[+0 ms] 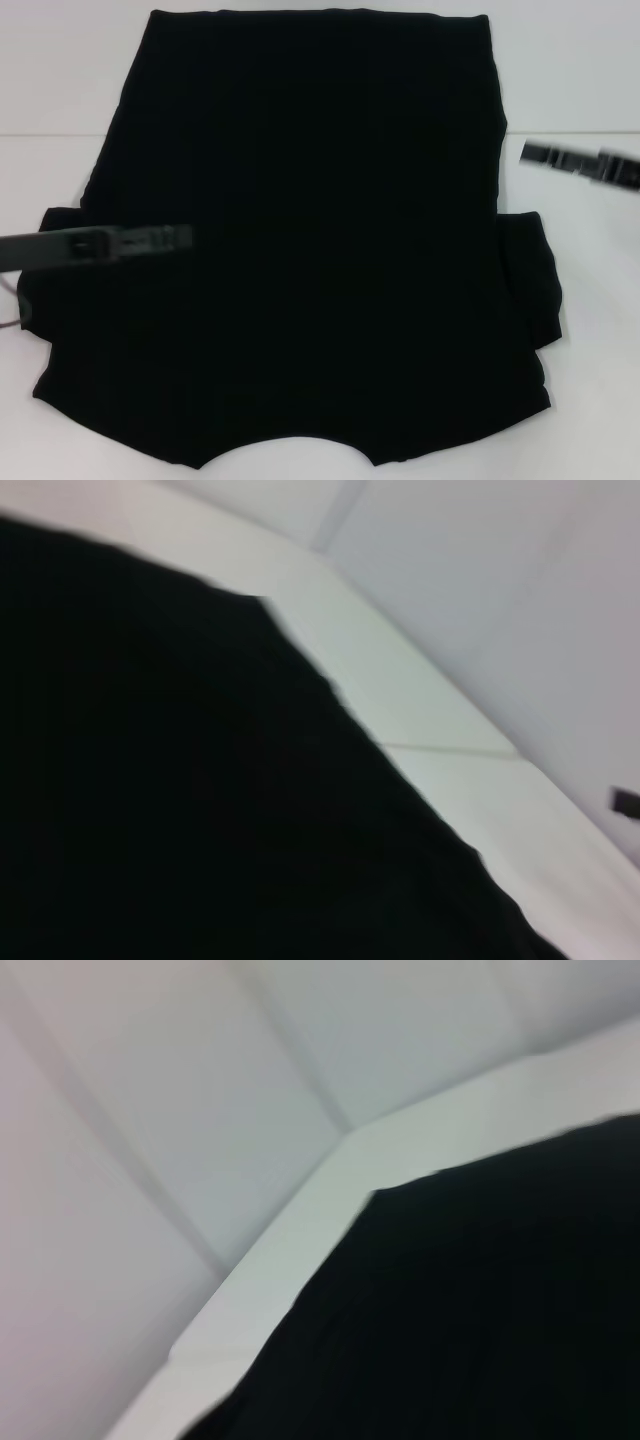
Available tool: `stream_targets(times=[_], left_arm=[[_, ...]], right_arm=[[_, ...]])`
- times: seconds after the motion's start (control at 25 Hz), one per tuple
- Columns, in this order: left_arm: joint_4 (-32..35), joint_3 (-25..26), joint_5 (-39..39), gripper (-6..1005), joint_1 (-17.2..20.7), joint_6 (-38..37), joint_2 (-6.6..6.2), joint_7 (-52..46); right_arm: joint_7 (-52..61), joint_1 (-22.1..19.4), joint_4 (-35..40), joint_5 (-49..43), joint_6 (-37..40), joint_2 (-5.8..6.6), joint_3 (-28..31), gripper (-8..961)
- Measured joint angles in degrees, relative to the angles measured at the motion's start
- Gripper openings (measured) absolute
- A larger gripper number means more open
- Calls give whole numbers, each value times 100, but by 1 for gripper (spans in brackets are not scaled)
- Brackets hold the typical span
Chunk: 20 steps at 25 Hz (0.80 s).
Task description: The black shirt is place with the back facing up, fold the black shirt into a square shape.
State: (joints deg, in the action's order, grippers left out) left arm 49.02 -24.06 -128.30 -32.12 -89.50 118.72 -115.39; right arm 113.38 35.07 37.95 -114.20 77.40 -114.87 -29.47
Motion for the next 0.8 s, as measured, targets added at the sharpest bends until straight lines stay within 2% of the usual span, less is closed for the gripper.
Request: stream_targets(times=[0.2,0.36,0.56,0.72,0.8], left_arm=[[187,765,-388,869,42,-189,-167,-1418],[189,1445,-638,864,87,-404,-261,-1688],[239,1776,-1099,857,131,-367,-310,-1836],[246,1785,-1573,852,144,77,-308,-1934],[245,1784,-1614,800,151,150,-305,-1935]], right_arm=[[1316,319,53,-3,-246,288,-25,905],[1681,475,65,-35,-280,454,-91,904],[1732,492,67,-25,-224,511,-57,902],[1737,445,69,-29,-171,525,-56,901],[1739,433,70,-29,-142,530,-52,901]])
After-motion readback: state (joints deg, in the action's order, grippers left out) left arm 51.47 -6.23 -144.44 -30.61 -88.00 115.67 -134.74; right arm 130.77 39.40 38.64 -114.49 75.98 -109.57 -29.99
